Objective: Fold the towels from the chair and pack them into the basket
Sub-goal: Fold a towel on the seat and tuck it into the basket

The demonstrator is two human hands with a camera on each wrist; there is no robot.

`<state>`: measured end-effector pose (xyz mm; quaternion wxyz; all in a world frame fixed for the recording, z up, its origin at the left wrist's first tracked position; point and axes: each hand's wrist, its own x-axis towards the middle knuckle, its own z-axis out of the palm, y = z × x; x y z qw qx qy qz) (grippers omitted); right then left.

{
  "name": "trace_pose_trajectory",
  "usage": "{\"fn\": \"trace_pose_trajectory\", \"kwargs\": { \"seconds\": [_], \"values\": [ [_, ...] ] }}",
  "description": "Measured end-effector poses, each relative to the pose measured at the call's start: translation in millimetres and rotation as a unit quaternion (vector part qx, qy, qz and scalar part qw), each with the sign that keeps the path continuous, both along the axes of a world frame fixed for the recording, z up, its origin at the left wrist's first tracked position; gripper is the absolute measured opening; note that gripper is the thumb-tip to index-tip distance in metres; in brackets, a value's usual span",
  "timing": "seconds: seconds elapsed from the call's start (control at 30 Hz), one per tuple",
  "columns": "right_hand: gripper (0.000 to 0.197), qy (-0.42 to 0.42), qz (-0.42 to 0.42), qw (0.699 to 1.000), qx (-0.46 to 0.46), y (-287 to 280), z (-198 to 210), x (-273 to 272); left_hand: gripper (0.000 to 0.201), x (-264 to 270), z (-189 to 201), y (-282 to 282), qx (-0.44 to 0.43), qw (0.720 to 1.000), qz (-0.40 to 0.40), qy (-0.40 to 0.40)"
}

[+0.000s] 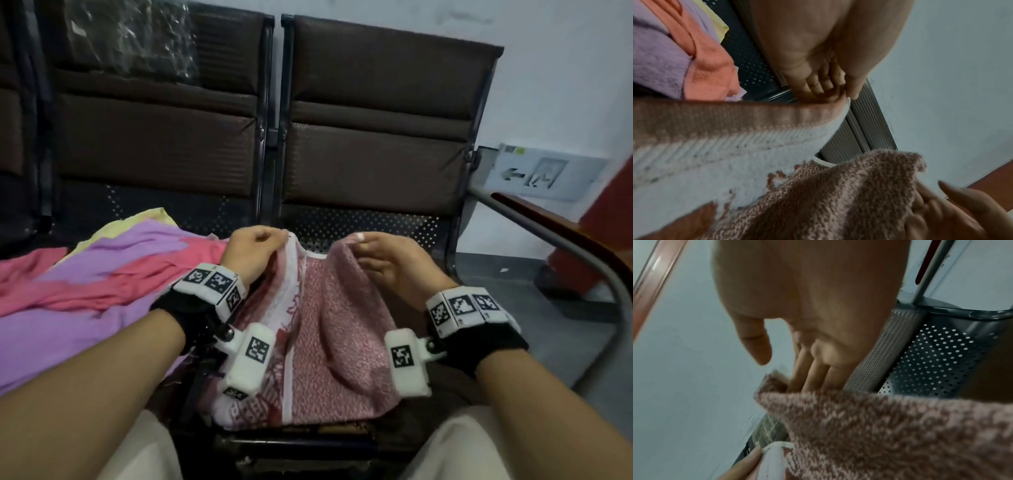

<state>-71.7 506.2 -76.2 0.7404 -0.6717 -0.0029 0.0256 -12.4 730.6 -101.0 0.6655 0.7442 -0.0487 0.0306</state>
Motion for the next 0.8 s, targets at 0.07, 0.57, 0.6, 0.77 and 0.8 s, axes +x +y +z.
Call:
{"fn": "trace_pose_trajectory", "kwargs": {
  "seconds": [0.07,0.57,0.6,0.77,0.8],
  "values": [
    [0.020,-0.016,0.022,0.995,-0.092,3,-6,-2,0.007,-2,0,3,-0.017,1.000,-0.015,-0.001],
    [0.009,-0.206,-0.019,0.868,-0.452,40,-9,3,0.015,-22,-3,-8,-0.021,0.993,-0.117,-0.005],
    [0.009,-0.210,-0.018,0.869,-0.448,42,-9,3,0.015,-23,-4,-8,-0.020,0.993,-0.118,-0.002],
    [0.015,-0.210,-0.048,0.871,-0.442,52,-7,3,0.016,-27,-3,-8,-0.031,0.993,-0.113,0.014],
    [0.014,-0.208,-0.056,0.873,-0.437,53,-7,1,0.017,-28,-2,-8,-0.036,0.993,-0.109,0.019]
  ]
}}
